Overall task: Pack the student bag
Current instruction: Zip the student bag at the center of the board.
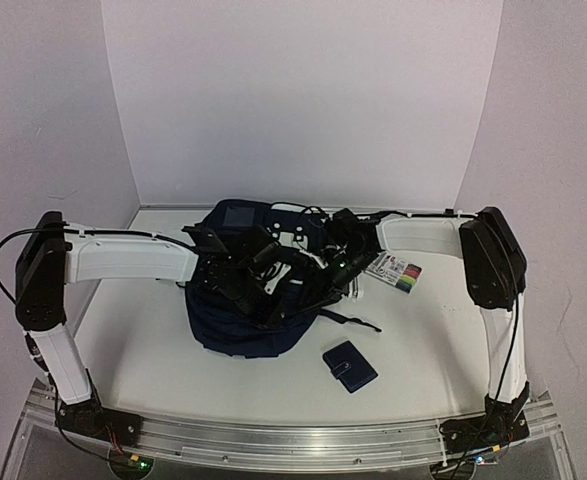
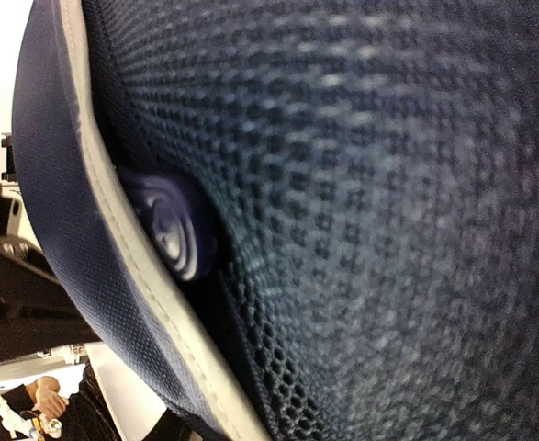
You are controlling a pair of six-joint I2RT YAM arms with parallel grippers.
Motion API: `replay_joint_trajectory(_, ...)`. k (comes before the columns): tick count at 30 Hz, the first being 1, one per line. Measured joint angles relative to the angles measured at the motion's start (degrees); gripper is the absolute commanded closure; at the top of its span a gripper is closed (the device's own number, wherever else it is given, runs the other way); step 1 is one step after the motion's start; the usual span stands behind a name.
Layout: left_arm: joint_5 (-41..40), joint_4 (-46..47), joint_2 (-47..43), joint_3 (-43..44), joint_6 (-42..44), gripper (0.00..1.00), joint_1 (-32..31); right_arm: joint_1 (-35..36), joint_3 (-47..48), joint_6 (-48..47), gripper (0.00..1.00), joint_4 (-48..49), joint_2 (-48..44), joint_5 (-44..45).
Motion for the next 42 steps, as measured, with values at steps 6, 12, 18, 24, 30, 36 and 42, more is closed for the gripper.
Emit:
replay_joint_trajectory(6,-2.3,-0.4,3.6,2.9,-0.4,0.79,-1.3,-0.8,0.3,0.8,0.6,-0.4,0.0,0.8)
replay_joint_trajectory(12,-1.9,4.6,3.6,2.9,-1.1,0.59,-2.5,-2.4,-1.2,-0.3,0.45,0.9,-1.9,-0.2)
replay_joint_trajectory(18,0.3,8.8,0.3,0.7,-1.0,0.5,-2.7,-2.6,-6.5,-2.8,0.44,2.9,-9.3,1.1)
replay_joint_trajectory(24,-1.9,11.1,-8.2,-4.2,-2.1,0.4,-2.5,-1.8,-13.0,-5.4,0.45,6.0,-16.8,5.4)
replay_joint_trajectory(30,-5.9,12.6,-17.0,-8.2,-5.9,0.38,0.3,4.3,-15.4,-10.0,0.45,8.6,-19.5,14.1)
replay_joint_trajectory(36,-9.2,12.5,-20.4,-11.3,-8.3,0.38,2.2,7.5,-15.5,-12.2,0.49,9.3,-19.2,18.7)
replay_joint_trajectory(42,-10.7,12.1,-20.9,-11.8,-8.7,0.37,2.2,6.8,-12.8,-12.3,0.51,9.3,-15.5,19.6)
